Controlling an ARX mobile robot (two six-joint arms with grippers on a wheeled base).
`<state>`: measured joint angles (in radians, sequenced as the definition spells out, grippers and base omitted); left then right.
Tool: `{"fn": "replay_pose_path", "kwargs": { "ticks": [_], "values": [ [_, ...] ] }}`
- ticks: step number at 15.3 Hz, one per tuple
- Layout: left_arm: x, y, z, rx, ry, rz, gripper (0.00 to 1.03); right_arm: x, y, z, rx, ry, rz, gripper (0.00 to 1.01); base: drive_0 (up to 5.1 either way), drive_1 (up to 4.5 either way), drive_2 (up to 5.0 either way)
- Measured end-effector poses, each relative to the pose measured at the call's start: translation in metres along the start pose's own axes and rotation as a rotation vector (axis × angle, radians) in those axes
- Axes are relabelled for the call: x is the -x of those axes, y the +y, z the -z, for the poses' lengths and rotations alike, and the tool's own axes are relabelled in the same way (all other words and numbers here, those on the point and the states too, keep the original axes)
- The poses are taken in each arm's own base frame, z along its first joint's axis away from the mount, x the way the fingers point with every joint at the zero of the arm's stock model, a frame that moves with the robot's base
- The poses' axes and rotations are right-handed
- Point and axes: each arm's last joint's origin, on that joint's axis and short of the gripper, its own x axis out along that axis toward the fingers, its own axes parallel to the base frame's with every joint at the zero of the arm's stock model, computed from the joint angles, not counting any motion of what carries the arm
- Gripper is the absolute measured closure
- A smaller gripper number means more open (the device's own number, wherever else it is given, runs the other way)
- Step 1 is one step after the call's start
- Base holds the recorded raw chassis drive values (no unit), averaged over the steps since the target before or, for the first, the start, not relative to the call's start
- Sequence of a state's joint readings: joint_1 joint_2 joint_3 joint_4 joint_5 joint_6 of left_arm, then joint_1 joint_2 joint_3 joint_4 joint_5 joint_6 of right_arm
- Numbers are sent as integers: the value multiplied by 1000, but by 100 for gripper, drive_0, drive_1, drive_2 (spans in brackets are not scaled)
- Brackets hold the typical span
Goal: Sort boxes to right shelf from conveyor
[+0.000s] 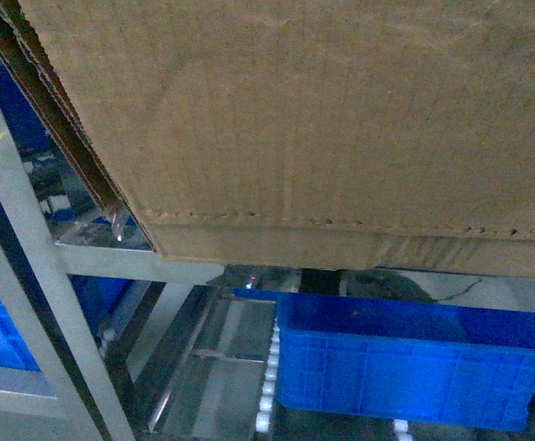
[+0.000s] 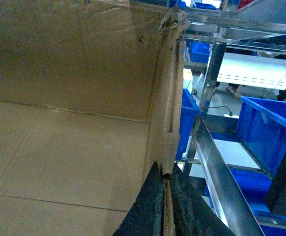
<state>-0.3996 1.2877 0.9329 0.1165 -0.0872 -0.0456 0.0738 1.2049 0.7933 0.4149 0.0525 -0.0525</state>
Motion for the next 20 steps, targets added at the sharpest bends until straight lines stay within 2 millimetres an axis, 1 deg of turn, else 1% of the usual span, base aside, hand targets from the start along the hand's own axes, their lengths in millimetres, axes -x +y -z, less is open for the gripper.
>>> {"fn": "replay_pose_path", "kwargs": {
  "ticks": [2,3,4,5,7,9,10,12,14,17,18,19,20],
  "values": [
    [-3,-1,2,7,35,-5,100,0,-2,5,-7,50,-10,99,0,0,0],
    [-11,-2,2,12,58,-4,100,-3,-5,8,-7,66,-7,99,0,0,0],
    [-23,-4,1,29,83,8,100,-10,-10,10,-8,91,1,99,0,0,0],
    [-34,-5,0,43,105,12,100,-21,-14,11,-10,99,4,99,0,0,0],
    [-60,-8,-13,65,145,25,100,-49,-22,11,-16,136,-5,99,0,0,0],
    [-86,-9,-27,76,142,28,100,-79,-26,7,-15,124,-5,99,0,0,0],
    [-97,-9,-32,79,145,26,100,-94,-26,4,-8,126,-8,99,0,0,0],
    [-114,-5,-36,87,155,13,100,-115,-27,2,4,116,-10,99,0,0,0],
    [-127,0,-34,106,175,0,100,-127,-21,6,18,123,-27,99,0,0,0],
    [-150,8,-22,131,221,-6,100,-138,-19,19,23,154,-24,99,0,0,0],
    [-156,9,-20,147,240,-4,98,-141,-19,23,23,171,-18,99,0,0,0],
    [-161,10,-20,169,246,9,85,-144,-18,25,23,169,-20,99,0,0,0],
    [-163,10,-26,178,228,17,74,-145,-16,24,25,164,-22,99,0,0,0]
  ]
}}
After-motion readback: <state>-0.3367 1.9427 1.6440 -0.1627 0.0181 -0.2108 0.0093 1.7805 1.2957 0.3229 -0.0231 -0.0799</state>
